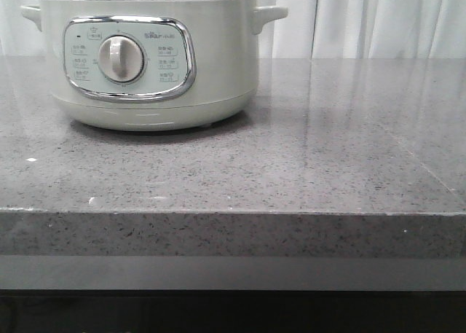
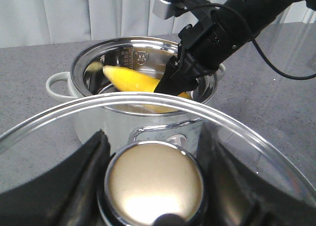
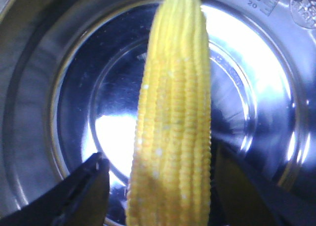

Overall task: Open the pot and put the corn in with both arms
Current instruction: 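Lower the corn into the pot and open the right gripper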

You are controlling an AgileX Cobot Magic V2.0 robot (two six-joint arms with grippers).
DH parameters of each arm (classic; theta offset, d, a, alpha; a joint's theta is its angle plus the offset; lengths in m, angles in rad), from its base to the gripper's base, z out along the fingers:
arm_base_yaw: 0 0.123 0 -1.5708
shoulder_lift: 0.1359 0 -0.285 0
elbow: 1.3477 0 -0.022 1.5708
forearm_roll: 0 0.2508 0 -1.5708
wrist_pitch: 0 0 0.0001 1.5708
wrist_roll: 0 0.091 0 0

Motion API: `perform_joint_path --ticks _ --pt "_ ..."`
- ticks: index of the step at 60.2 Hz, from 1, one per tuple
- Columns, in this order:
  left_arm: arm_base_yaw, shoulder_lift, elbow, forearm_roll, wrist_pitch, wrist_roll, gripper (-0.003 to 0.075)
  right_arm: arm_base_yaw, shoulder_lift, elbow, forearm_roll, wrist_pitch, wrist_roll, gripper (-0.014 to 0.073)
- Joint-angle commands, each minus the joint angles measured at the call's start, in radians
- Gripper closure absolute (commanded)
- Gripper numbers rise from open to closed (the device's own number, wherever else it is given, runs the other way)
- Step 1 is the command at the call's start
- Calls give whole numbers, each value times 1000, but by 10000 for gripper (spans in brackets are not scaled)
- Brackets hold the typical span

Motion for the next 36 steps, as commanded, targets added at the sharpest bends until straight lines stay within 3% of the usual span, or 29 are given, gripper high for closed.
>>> perform_joint_path --ticks 1,25,36 --pt "-5 -4 -36 -7 -147 -7 534 -3 -69 -35 2 -48 -13 63" --pt "-5 -4 -36 -7 -147 -7 534 -3 -93 -47 3 -59 -13 64" --pt "-5 -4 -36 -7 -147 -7 534 -16 -192 -47 0 44 -14 64"
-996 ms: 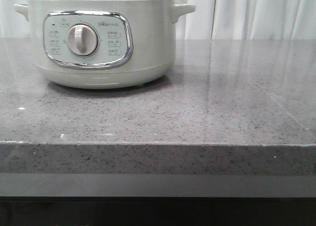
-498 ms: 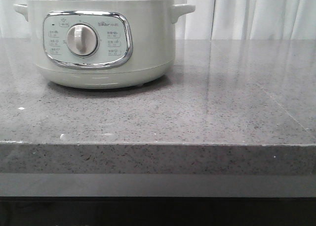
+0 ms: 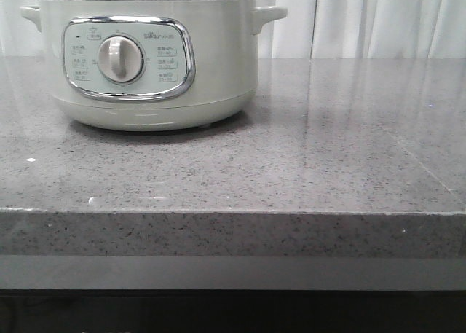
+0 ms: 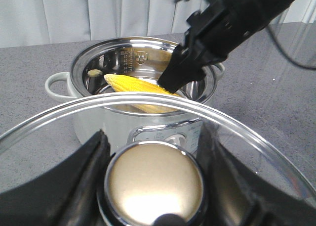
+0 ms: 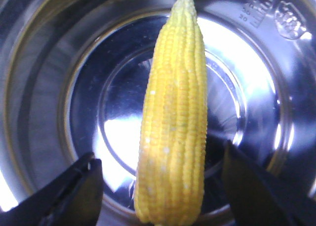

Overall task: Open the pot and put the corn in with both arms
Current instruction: 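Lower the corn into the pot and open the right gripper, then lower the held glass lid back onto the pot with the left gripper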

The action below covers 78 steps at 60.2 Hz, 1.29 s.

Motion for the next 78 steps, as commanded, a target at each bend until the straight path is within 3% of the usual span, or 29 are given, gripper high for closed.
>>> perform_joint_path --ticks 1,11,25,60,78 --pt "-5 -4 -36 -7 -149 -7 534 -16 -137 -36 -3 15 -14 64" --pt "-5 -4 -36 -7 -154 -7 534 -52 -261 34 -40 38 -16 64" --pt "-5 -4 -36 -7 -154 -7 534 -109 -472 267 -46 -32 -21 64" --pt "-5 -4 -36 -7 -154 -7 534 -111 -1152 1107 -34 -505 -94 64" --pt "-5 -4 -36 -7 -154 -7 534 -111 -1368 1324 71 -595 -96 64"
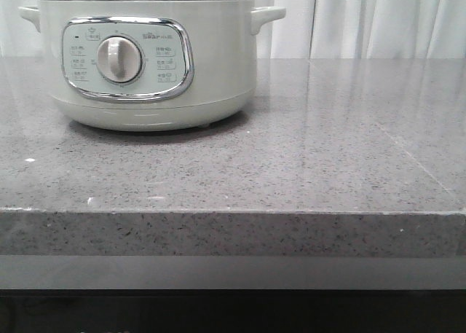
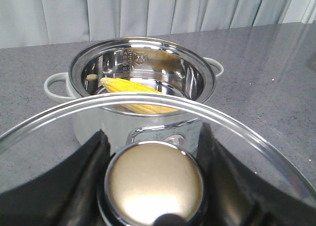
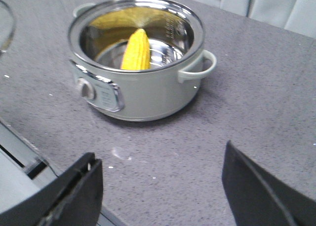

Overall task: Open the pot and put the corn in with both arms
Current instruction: 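Lower the held glass lid back onto the pot with the left gripper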

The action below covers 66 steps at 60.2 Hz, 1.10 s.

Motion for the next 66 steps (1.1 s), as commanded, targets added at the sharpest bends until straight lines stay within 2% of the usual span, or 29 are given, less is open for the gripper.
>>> perform_joint_path --ticks 1,33,50,66 --pt "-5 -4 -36 -7 -153 -7 534 -4 -44 14 26 -102 -12 64" --pt "-5 38 -36 -14 -167 -7 534 -4 -53 33 26 -103 -12 64" --pt "-5 180 -42 -15 -363 -7 534 -4 -53 33 26 -103 -12 64" --pt "-5 419 -178 -15 -466 -2 534 -4 -53 33 26 -103 -12 64"
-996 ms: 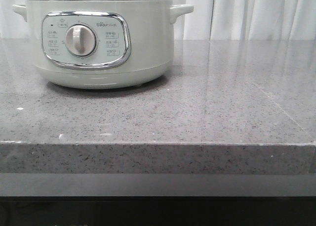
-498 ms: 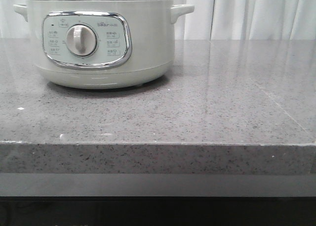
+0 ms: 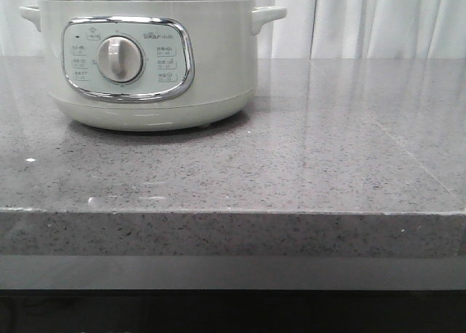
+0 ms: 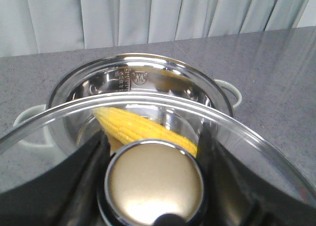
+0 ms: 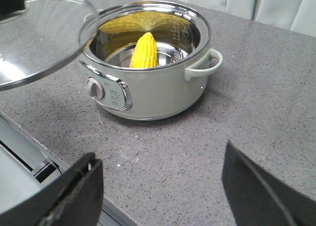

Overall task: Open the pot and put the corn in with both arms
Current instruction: 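Lower the held glass lid back onto the pot with the left gripper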

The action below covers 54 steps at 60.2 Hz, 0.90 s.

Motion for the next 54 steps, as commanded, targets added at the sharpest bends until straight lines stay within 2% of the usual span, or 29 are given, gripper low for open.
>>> perform_joint_path --ticks 1,15,36,54 --pt "-5 64 -92 -10 -197 -2 534 -4 -3 -21 6 -79 -10 64" --pt "-5 291 -220 -10 -333 -2 534 -4 -3 -21 6 -79 -10 64" --pt "-5 527 -444 94 -327 -2 534 -4 -3 -21 6 -79 -10 64" --pt "-5 605 -499 139 -327 -2 534 -4 -3 -21 6 -79 -10 64"
